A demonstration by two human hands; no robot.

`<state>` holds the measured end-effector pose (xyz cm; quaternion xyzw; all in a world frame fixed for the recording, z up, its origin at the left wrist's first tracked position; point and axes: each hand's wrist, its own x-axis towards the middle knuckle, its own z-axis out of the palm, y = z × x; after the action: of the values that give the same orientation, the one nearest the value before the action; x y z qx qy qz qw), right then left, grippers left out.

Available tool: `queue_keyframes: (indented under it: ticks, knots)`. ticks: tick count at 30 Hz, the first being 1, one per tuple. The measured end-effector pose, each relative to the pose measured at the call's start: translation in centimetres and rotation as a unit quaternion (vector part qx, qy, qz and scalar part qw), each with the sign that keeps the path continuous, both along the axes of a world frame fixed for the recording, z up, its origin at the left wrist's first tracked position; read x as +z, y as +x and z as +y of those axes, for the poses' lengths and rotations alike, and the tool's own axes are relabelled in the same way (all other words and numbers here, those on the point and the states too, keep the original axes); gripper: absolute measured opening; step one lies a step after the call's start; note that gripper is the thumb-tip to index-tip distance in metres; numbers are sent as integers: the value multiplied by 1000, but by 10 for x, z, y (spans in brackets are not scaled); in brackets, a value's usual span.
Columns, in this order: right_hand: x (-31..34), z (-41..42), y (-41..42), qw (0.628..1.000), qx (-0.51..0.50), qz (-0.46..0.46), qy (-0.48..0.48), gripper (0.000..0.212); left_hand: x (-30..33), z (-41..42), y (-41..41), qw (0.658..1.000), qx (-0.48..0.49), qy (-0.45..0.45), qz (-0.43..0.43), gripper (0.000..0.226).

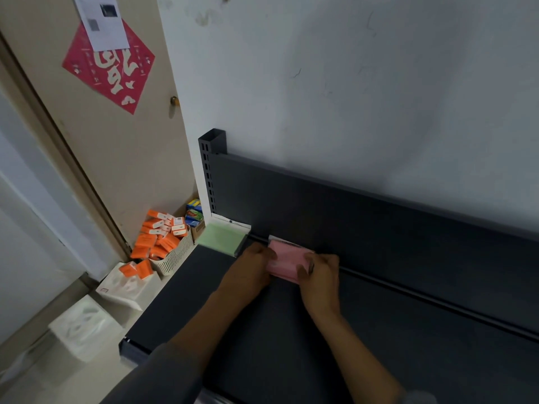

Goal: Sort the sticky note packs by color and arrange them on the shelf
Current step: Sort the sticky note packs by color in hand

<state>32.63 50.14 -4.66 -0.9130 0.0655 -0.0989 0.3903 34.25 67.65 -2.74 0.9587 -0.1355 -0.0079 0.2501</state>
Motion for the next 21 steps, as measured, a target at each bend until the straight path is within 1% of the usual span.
queue_keyframes:
  ticks: [4,7,9,11,13,15,17,21]
  knots:
    - [-2,2,-6,1000,16,2,-5,27,-4,1,-1,1000,4,7,-26,49]
    - [-1,2,-11,1000,24,0,-9,30,-5,1,-2,999,11,5,-33,43]
    - [1,-1,-15,1000,22,-8,2,33,-3,0,-3,999,14,6,-31,42]
    - [4,-5,-20,1000,17,-15,9,29,0,-4,-6,999,13,15,-33,43]
    - [7,-11,-25,1000,11,-22,5,24,4,-11,-8,997,19,19,-67,44]
    - [10,-17,-31,1000,4,-28,1,25,11,-21,-11,993,21,0,-119,42]
    - [15,-22,-37,999,2,-46,-4,26,18,-34,-15,987,5,-28,-156,37]
    - [27,-30,-43,996,20,-82,7,28,24,-54,-18,977,-26,-75,-197,23]
